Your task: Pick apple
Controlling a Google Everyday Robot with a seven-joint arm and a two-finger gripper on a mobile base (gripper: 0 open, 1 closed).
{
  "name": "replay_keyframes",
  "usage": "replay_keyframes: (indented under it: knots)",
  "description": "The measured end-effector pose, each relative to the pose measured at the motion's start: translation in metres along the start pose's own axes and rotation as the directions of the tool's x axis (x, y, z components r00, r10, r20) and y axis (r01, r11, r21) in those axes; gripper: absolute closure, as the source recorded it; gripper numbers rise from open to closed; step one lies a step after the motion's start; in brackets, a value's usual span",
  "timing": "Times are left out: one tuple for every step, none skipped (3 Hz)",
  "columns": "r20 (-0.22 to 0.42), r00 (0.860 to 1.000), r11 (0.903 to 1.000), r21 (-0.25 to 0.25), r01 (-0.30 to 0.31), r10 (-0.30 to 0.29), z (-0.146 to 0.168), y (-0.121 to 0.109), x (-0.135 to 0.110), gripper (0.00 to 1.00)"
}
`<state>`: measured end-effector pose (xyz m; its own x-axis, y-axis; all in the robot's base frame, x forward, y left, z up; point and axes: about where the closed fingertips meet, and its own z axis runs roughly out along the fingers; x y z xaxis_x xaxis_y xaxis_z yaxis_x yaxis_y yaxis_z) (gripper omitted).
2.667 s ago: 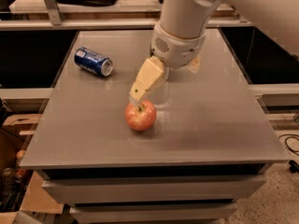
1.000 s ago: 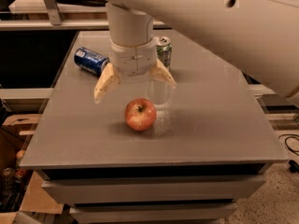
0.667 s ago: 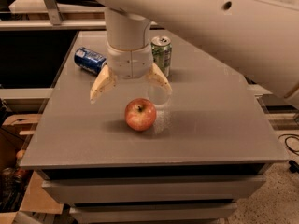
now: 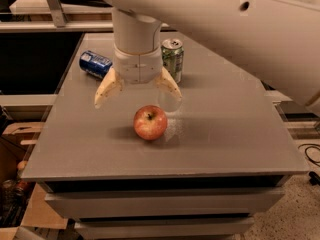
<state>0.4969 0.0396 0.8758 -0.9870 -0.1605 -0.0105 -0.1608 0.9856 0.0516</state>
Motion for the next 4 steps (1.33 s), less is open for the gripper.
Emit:
replay_keyframes:
  knots:
    - [-0.016, 0.998, 0.9977, 0.01, -0.068, 0.068, 0.008, -0.006, 0.003, 0.0]
    - [-0.038, 0.991, 0.9919, 0.015, -0.126, 0.127, 0.019, -0.015, 0.01, 0.0]
    - [-0.06, 0.984, 0.9858, 0.019, -0.167, 0.168, 0.028, -0.025, 0.019, 0.0]
    - [-0.074, 0.98, 0.9824, 0.018, -0.186, 0.187, 0.032, -0.031, 0.03, 0.0]
